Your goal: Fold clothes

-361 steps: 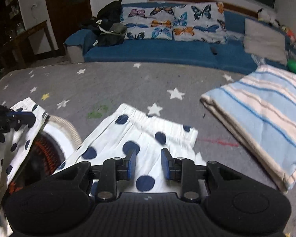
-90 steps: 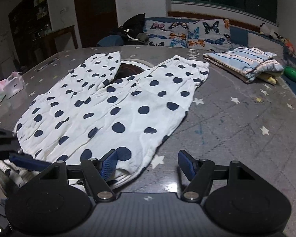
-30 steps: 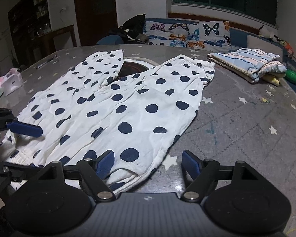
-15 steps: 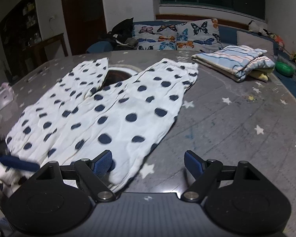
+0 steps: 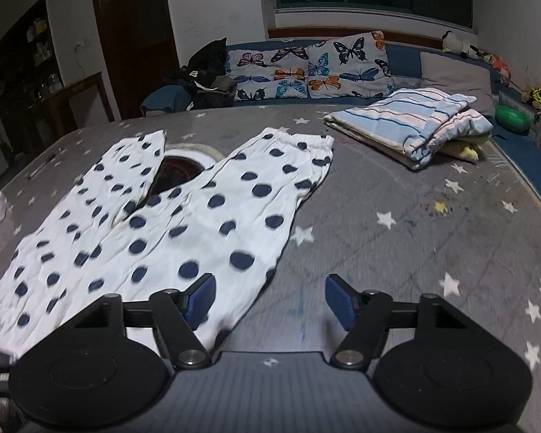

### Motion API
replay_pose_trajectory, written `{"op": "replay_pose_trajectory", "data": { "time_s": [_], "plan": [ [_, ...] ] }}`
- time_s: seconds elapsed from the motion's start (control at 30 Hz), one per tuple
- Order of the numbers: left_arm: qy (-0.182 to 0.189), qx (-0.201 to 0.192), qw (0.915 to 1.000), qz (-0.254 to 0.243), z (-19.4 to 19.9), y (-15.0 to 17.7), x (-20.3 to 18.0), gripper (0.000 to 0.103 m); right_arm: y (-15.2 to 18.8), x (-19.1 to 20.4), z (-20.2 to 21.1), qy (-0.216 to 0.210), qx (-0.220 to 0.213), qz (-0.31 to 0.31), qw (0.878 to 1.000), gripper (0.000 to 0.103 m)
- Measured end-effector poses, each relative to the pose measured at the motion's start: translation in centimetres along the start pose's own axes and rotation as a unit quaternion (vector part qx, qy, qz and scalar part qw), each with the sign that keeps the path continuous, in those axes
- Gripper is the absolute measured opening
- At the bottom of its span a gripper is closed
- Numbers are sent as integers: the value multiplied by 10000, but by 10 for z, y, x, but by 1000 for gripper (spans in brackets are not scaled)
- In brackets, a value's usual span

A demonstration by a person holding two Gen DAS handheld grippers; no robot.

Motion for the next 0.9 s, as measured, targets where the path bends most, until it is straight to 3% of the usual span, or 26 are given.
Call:
{"op": "replay_pose_trajectory", "data": {
  "time_s": [0.07,0.27,0.47,0.9],
  "plan": [
    [104,-29,9997,241,3,-3,8,14,-8,-4,-11,9,26,-25,10000,60],
    [538,-290,9916,1137,23,-11,34,12,-37,-15,-47,0,34,-227,9997,48],
    [775,-570,9790,1797,42,-19,59,12,-74,-30,-92,155,57,-401,9991,47],
    [891,-716,9688,2198,51,-23,84,12,-118,-51,-167,455,141,-490,9977,42]
  ]
}}
Point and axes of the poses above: each gripper's, at about its wrist camera, not at the fingertips, and z roughly against the way its jaws point, x to its left, y to its underside, the point moved 10 cm from there along -z, roughly the way its jaws point, and after that the axes turned 2 degrees about y, right-handed, at the moved point
